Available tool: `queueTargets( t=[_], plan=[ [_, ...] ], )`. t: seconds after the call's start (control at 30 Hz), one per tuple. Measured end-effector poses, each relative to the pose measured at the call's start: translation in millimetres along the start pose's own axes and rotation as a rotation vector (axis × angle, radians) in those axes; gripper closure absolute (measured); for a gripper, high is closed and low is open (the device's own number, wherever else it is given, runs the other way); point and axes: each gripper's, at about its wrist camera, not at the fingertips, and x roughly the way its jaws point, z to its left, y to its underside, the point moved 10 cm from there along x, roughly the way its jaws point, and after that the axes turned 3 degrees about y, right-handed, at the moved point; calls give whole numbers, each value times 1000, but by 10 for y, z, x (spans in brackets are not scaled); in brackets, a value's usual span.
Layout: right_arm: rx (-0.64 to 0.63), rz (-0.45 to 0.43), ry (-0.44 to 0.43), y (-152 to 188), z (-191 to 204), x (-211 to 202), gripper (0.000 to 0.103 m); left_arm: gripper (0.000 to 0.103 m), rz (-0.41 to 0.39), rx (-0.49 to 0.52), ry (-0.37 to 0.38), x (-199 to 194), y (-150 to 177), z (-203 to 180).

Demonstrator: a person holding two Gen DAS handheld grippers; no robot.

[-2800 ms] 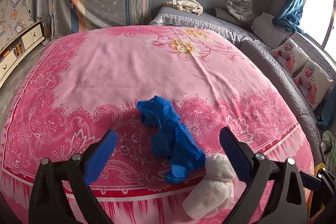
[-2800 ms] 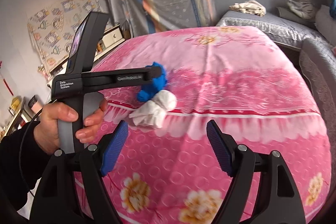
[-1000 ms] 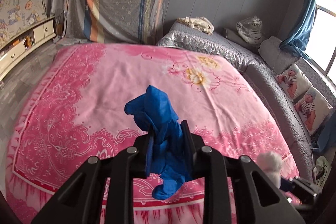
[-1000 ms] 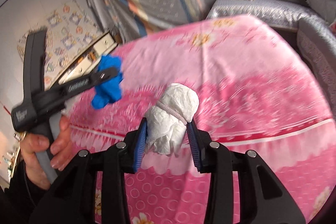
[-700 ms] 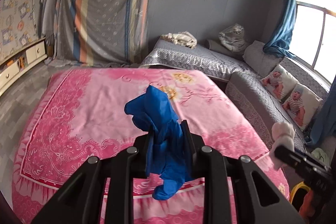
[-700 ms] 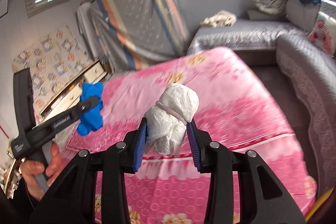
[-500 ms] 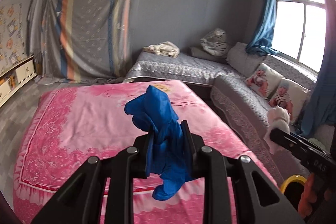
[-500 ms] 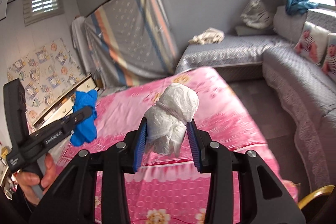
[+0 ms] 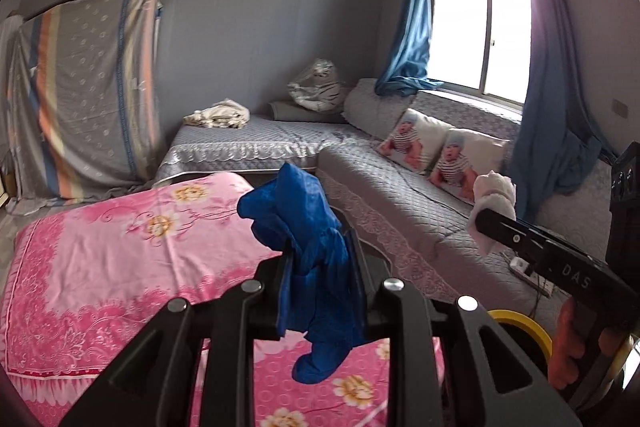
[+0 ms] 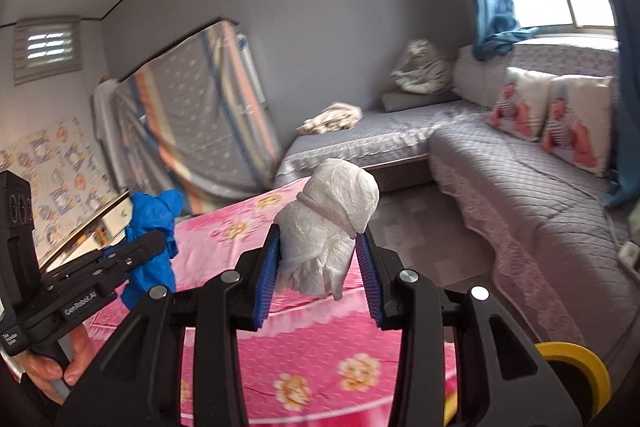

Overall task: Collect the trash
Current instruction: 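Lift and carry the blue glove and tissues over the yellow bin with both tools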

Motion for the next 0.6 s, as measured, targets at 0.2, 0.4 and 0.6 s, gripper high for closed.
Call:
queueTargets(
  t=[0.2,0.4,0.6],
  plan=[
    [54,-12,125,169,-661,-364,67,81,8,71,86,89,71,-594],
    [118,21,224,443,-1252,-603,67,81,39,127,169,227,252,-1102],
    [174,32,305,708,-1648,-770,67,81,79,169,214,365,430,-1435]
  ],
)
